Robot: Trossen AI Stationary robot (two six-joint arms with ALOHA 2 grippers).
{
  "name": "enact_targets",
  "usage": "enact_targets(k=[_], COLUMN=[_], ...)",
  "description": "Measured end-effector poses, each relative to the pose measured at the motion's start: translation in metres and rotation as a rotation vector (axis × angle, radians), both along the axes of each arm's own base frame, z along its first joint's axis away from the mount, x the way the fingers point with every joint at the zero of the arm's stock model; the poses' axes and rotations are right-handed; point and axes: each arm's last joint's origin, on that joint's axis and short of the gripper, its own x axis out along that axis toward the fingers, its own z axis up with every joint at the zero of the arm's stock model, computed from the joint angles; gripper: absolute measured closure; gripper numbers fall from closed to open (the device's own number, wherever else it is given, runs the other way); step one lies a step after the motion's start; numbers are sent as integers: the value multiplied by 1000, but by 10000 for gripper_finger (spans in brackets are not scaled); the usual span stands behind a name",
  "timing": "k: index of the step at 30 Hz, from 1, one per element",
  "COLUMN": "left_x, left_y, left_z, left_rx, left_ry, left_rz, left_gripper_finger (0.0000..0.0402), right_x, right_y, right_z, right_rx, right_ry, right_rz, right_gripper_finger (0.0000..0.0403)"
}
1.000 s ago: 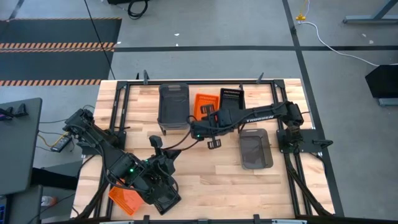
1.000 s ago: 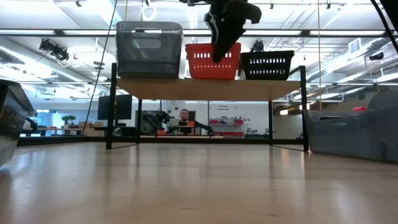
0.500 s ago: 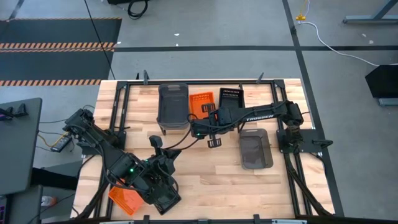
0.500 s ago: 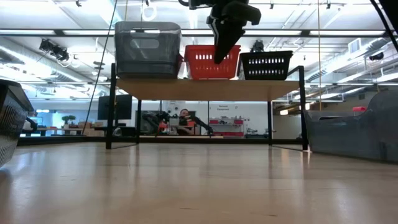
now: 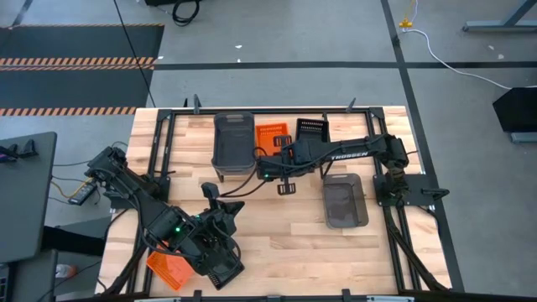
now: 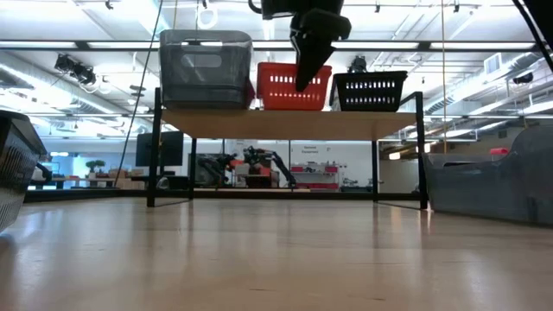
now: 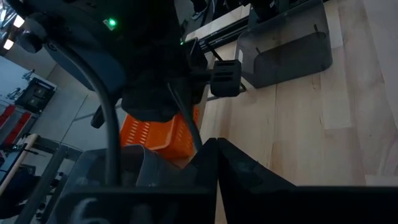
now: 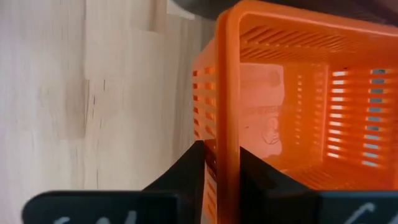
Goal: Stack baskets on shelf by color
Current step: Stack the right orange bin on the orange bin on the shelf
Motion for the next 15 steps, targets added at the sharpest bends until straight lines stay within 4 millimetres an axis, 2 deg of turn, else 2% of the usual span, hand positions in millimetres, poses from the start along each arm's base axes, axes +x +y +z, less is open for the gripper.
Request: enact_targets(k=[15], left_x=[0], left_y=[0], left_z=[0], left_rx=[0], left_ry=[0], left_rz=[0], left_gripper_finger=[389], right_x=[5], right_y=[1], right_z=[1], right_rx=[62], right_ry=[-111], right_rz=[-127], right_gripper_finger=[333])
